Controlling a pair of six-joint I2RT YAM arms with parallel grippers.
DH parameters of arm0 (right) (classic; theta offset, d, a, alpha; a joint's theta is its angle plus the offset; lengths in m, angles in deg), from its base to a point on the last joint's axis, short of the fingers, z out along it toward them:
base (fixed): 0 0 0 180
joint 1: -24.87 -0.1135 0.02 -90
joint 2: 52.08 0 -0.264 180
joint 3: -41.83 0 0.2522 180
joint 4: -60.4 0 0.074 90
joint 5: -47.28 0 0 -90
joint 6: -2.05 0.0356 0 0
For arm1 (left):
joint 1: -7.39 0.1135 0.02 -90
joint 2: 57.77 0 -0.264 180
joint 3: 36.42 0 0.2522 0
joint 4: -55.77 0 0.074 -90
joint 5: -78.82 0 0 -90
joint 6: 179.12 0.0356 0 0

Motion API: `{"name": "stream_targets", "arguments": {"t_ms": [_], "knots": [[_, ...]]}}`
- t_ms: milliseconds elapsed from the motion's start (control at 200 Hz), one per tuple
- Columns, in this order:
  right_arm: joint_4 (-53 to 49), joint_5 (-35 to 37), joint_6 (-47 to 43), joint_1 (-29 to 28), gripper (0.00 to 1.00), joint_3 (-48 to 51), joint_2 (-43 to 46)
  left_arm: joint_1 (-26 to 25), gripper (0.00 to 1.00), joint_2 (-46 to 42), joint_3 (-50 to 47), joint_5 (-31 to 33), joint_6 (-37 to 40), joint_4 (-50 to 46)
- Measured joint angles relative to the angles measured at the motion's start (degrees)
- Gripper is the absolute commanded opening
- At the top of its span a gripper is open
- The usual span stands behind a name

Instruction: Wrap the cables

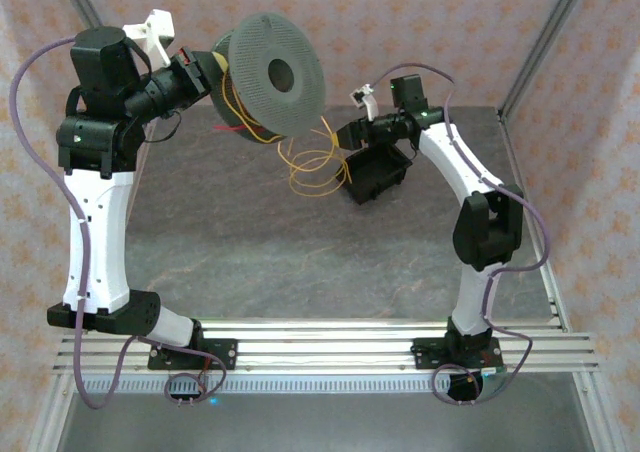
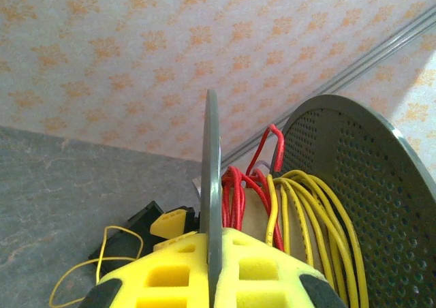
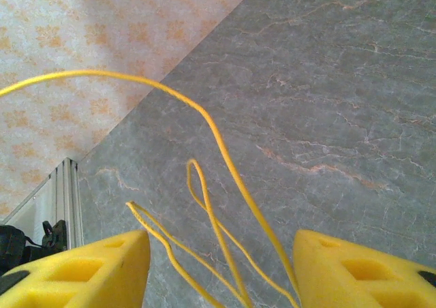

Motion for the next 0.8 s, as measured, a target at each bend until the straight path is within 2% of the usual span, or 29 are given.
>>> {"name": "stream_targets", "arguments": {"t_ms": [170, 330, 616, 696, 801], "knots": [[-0.5, 0.4, -0.3, 0.0, 0.55, -1.0, -1.3, 0.0, 0.0, 0.0, 0.0, -0.7, -0.3, 0.0], [-1.8, 0.4, -0.5, 0.0, 0.47, -2.0, -2.6, 0.0, 0.0, 0.0, 0.0, -1.0, -0.4, 0.0], [-3.1, -0.3, -0.9, 0.0, 0.05, -4.1, -3.6, 0.0, 0.0, 0.0, 0.0, -0.9, -0.3, 0.0], [-3.5, -0.7, 0.0, 0.0, 0.0, -4.2, -3.7, 0.0, 0.0, 0.0, 0.0, -0.2, -0.2, 0.0], [-2.9, -0.6, 0.7, 0.0, 0.0, -3.6, -3.5, 0.0, 0.0, -0.1, 0.0, 3.4, 0.0, 0.0]]}}
